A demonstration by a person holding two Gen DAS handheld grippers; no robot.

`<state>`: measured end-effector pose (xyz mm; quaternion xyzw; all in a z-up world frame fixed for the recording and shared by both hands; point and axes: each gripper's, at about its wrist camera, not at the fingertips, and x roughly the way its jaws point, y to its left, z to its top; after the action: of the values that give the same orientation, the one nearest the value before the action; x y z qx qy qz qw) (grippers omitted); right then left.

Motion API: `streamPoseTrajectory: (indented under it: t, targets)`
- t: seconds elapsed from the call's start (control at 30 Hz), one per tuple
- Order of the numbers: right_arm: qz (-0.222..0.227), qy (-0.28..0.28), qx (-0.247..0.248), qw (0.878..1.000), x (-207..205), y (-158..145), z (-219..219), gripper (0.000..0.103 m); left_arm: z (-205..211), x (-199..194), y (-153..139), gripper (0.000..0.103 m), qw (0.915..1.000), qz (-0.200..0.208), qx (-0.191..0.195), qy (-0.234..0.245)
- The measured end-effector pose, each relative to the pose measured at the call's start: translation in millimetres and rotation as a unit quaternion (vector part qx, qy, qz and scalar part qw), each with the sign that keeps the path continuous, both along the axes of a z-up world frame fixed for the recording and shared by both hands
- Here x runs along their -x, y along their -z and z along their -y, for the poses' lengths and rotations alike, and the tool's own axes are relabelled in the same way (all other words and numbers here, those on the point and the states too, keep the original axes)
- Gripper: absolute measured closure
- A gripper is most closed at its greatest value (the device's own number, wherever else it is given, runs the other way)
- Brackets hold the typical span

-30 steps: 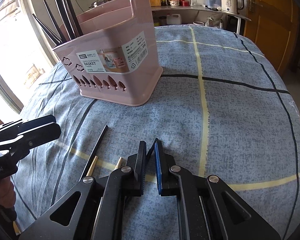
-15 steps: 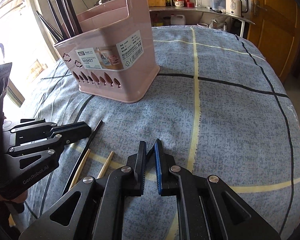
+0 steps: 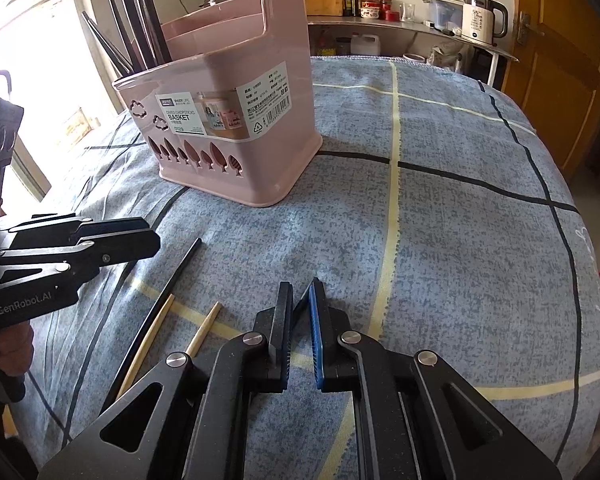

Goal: Organize utensils
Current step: 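Lower the left tool onto a black chopstick while the right tool lowers beside it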

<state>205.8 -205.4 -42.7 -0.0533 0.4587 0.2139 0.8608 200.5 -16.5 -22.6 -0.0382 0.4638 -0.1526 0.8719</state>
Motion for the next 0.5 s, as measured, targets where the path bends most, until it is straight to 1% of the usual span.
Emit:
streamPoseTrajectory:
  t: [0.1,0.13,0.2,0.27,0.3,0.33,0.37,0.4,0.43,0.5]
  targets:
    - [0.0,0.0,0.002,1.0,3,0,1,0.094,15,-7,7,0.076,0.9998,-0.014,-0.01,0.004]
    - [0.0,0.0,0.002,1.0,4,0,1,0.094,19,-8,9,0.074,0.9997,-0.014,-0.016,0.006]
    - [0.0,-0.001,0.003,1.0,4,0,2,0.094,26,-5,12,0.072,0.9994,-0.005,-0.032,0.013]
    - [0.0,-0.002,0.004,1.0,4,0,1,0.094,33,-3,14,0.073,0.9981,0.006,-0.057,0.023]
    - [0.001,-0.002,0.005,1.0,4,0,0,0.095,35,-1,15,0.079,0.997,0.012,-0.071,0.028]
    - [0.001,-0.003,0.007,1.0,4,0,0,0.095,35,1,16,0.087,0.9959,0.016,-0.084,0.029]
    - [0.001,-0.004,0.007,1.0,4,0,0,0.095,36,2,17,0.09,0.9952,0.019,-0.091,0.031]
    - [0.001,-0.004,0.007,1.0,4,0,0,0.094,33,3,17,0.092,0.9954,0.017,-0.089,0.031]
    - [0.002,-0.004,0.007,1.0,4,0,0,0.094,29,3,17,0.092,0.9958,0.015,-0.085,0.03]
    - [0.001,-0.003,0.006,1.0,4,0,0,0.094,16,6,17,0.092,0.9954,0.017,-0.091,0.024]
